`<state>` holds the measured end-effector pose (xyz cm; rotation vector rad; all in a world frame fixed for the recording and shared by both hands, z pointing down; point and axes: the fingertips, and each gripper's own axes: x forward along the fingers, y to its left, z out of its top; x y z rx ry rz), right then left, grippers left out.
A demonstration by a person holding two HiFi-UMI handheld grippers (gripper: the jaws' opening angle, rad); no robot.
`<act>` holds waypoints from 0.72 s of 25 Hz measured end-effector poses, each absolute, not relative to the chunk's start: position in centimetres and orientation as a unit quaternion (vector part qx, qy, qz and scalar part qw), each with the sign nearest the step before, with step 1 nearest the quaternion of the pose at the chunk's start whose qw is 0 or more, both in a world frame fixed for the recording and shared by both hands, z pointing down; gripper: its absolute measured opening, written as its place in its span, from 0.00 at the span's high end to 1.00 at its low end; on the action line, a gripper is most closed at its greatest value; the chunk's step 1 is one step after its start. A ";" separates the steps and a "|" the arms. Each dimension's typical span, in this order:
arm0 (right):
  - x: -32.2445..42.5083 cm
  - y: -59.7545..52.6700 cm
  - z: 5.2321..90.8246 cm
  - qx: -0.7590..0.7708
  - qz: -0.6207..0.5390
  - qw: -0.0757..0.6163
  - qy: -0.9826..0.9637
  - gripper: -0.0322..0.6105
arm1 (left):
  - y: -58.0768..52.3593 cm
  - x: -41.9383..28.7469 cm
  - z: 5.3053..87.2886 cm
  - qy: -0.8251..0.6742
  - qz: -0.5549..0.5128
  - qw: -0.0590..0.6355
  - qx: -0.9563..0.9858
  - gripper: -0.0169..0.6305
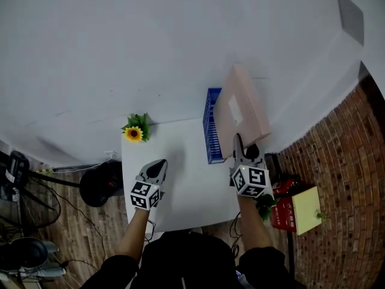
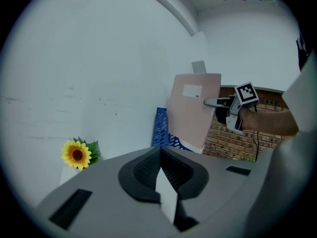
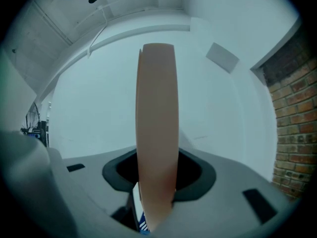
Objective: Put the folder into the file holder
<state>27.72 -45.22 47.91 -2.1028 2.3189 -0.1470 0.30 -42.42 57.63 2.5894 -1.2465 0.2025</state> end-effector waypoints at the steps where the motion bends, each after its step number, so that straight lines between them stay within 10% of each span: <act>1: 27.7 -45.5 48.1 -0.672 -0.047 0.003 0.739 0.68 | -42.6 0.2 57.8 -0.429 0.070 0.132 0.891 0.94; 18: 26.3 -48.4 51.7 -0.684 -0.035 -0.018 0.729 0.68 | -44.5 -1.8 59.8 -0.438 0.083 0.152 0.882 0.94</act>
